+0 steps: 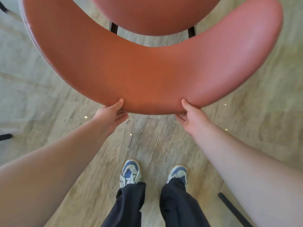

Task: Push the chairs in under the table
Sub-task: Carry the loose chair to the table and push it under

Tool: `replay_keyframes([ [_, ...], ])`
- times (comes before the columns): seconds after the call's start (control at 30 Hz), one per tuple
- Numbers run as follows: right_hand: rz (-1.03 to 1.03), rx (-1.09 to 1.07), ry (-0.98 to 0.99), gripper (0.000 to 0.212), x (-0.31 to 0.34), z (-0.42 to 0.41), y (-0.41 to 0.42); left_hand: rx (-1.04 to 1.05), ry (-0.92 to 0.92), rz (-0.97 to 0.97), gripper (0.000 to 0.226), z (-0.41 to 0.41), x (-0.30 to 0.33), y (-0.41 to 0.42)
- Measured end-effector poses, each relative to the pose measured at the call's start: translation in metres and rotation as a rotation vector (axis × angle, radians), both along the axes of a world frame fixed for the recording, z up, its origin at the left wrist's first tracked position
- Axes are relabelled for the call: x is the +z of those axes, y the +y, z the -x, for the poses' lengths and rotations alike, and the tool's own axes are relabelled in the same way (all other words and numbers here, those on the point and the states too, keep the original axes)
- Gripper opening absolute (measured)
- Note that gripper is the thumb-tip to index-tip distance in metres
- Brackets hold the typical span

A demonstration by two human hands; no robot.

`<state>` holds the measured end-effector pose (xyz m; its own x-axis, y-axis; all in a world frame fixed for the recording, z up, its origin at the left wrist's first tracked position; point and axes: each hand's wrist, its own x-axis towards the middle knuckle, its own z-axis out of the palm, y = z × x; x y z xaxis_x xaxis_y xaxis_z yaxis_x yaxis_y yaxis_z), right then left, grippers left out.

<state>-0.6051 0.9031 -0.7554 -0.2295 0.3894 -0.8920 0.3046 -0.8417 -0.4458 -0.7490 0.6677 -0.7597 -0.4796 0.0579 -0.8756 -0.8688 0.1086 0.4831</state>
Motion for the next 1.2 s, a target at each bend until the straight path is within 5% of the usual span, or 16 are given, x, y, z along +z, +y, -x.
replay_keyframes([
  [0.3, -0.182, 0.073, -0.026, 0.018, 0.156, 0.098, 0.058, -0.087, 0.164, 0.084, 0.04, 0.093, 0.155, 0.061],
  [0.47, -0.266, 0.12, -0.014, 0.042, 0.201, 0.151, 0.092, -0.138, 0.244, 0.087, 0.038, 0.147, 0.204, 0.093],
  [0.63, -0.312, 0.17, -0.025, 0.05, 0.23, 0.194, 0.126, -0.172, 0.279, 0.098, 0.035, 0.192, 0.244, 0.124],
  [0.8, -0.261, 0.191, -0.025, 0.031, 0.241, 0.222, 0.157, -0.193, 0.244, 0.143, 0.034, 0.223, 0.263, 0.146],
  [0.97, -0.196, 0.207, -0.031, 0.042, 0.258, 0.241, 0.169, -0.181, 0.152, 0.153, 0.033, 0.245, 0.291, 0.162],
  [1.2, -0.133, 0.213, -0.054, 0.043, 0.286, 0.271, 0.19, 0.033, 0.136, 0.084, 0.04, 0.266, 0.311, 0.191],
])
